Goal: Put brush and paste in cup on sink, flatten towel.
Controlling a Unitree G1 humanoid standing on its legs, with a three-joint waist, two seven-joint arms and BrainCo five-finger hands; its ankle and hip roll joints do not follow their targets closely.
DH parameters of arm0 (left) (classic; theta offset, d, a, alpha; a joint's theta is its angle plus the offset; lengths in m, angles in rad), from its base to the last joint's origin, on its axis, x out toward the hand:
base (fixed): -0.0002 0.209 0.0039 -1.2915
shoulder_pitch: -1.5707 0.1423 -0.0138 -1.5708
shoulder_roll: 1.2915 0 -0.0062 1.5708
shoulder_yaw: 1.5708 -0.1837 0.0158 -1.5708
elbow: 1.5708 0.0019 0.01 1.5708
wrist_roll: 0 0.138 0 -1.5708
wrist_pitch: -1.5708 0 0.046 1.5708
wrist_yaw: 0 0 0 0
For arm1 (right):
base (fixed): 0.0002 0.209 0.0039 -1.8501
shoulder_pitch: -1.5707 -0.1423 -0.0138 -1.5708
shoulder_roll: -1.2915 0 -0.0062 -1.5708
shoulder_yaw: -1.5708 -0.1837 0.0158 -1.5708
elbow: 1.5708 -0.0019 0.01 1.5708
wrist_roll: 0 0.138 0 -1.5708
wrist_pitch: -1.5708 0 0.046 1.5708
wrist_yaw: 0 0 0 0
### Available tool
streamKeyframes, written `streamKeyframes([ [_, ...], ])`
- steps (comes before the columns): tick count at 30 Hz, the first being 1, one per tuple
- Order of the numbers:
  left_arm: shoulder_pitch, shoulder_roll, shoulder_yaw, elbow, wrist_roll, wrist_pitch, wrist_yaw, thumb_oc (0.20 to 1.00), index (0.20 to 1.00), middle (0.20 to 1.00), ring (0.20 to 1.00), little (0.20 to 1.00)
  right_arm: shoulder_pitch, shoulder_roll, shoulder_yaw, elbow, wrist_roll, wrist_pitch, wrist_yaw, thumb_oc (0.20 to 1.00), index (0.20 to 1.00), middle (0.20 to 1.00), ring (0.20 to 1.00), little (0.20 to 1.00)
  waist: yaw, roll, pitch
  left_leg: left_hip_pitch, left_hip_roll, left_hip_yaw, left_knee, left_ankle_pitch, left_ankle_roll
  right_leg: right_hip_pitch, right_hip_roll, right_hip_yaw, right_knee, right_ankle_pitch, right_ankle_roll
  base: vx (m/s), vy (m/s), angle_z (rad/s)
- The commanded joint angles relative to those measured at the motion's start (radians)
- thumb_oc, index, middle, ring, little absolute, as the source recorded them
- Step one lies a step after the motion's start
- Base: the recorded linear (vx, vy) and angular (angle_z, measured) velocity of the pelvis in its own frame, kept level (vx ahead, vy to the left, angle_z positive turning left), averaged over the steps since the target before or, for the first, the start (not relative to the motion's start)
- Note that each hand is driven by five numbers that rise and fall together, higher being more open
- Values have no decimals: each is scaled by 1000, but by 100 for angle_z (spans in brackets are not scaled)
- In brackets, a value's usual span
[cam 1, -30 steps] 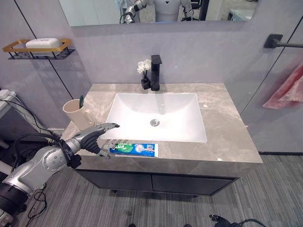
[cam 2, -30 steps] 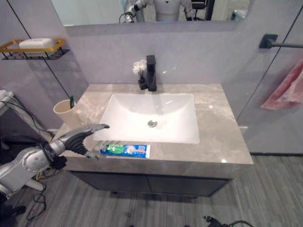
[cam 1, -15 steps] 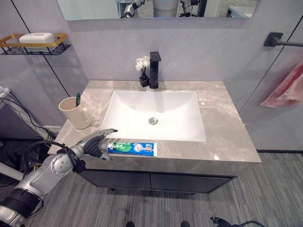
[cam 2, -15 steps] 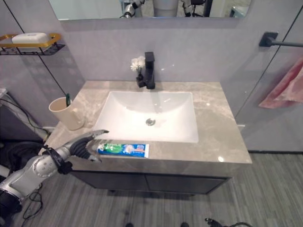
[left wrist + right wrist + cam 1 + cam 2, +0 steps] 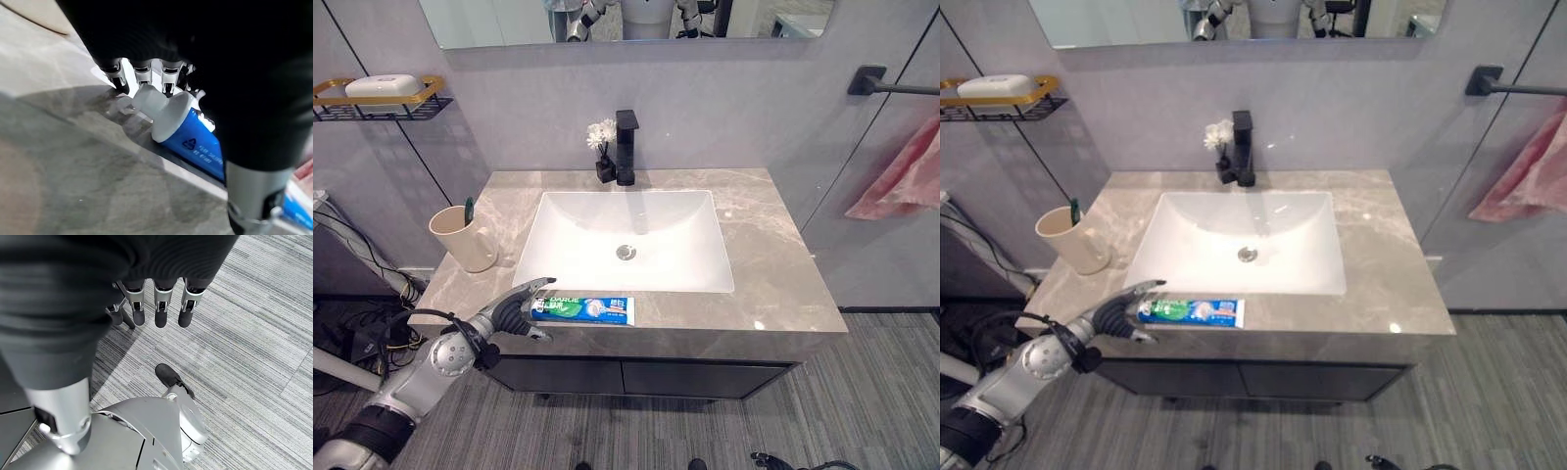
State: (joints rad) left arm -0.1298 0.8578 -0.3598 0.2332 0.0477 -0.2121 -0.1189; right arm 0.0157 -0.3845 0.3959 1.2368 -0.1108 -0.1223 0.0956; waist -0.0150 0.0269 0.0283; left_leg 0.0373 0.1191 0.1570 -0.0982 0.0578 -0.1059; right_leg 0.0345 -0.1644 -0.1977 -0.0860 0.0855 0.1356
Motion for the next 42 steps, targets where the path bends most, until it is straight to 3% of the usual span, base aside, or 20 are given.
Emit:
streamKeyframes([
  [1,-31,17,45,28,-30,-10,15,1000,1000,1000,1000,1000,-50,14,8,40,21,1,7,1000,1000,1000,1000,1000,2,-38,2,-27,76,26,11,46,-38,-13,-71,32,36,57,62,11,8,-3],
  [8,-28,5,33,43,-12,-5,7,1000,1000,1000,1000,1000,-55,17,10,43,17,3,10,1000,1000,1000,1000,1000,2,-40,4,-23,74,27,11,44,-36,-15,-71,34,40,58,62,12,3,-7],
  [9,-28,4,33,43,-12,-5,8,944,944,944,944,944,-55,17,10,43,17,3,10,1000,1000,1000,1000,1000,3,-40,4,-23,74,27,11,44,-36,-15,-71,34,40,58,62,11,3,-5],
  [10,-29,7,27,43,-3,-6,5,881,881,881,881,881,-55,17,9,44,17,4,10,1000,1000,1000,1000,1000,3,-41,4,-23,74,27,11,43,-36,-15,-71,35,39,57,62,0,0,0],
  [11,-31,13,22,41,13,-7,4,655,655,655,655,655,-56,17,9,41,17,4,10,1000,1000,1000,1000,1000,4,-41,5,-23,74,27,11,43,-36,-16,-71,35,40,57,62,0,0,0],
  [12,-34,18,18,40,26,-9,4,479,479,479,479,479,-56,17,9,41,17,4,10,1000,1000,1000,1000,1000,3,-42,6,-23,75,27,11,43,-36,-16,-70,35,40,57,62,0,0,0],
  [14,-41,32,1,33,62,-11,1,216,216,216,216,216,-60,16,10,41,18,5,9,1000,1000,1000,1000,1000,4,-43,6,-23,75,26,11,41,-36,-17,-71,35,40,56,62,0,0,0],
  [20,-70,115,-73,-25,168,-34,-52,200,200,200,200,200,-68,15,3,49,22,7,7,1000,1000,1000,1000,1000,6,-42,8,-19,76,31,11,37,-35,-17,-70,39,42,53,63,0,0,0],
  [32,-50,146,-77,-83,197,-49,-69,200,200,200,200,200,-39,16,-94,187,45,43,1,1000,1000,1000,1000,1000,10,-43,3,-4,78,32,11,30,-36,-3,-70,33,42,45,65,0,0,0],
  [37,-48,142,-53,-90,206,-55,-47,200,200,200,200,200,-11,-3,-191,221,138,49,-4,1000,1000,1000,1000,1000,4,-37,-10,6,77,32,11,27,-37,10,-69,30,39,41,64,0,0,0],
  [42,-43,92,45,-81,280,-60,85,200,200,200,200,200,7,-14,-327,246,335,42,-17,1000,1000,1000,1000,1000,-2,-44,-29,18,79,32,11,21,-38,23,-67,31,33,36,63,0,0,0],
])
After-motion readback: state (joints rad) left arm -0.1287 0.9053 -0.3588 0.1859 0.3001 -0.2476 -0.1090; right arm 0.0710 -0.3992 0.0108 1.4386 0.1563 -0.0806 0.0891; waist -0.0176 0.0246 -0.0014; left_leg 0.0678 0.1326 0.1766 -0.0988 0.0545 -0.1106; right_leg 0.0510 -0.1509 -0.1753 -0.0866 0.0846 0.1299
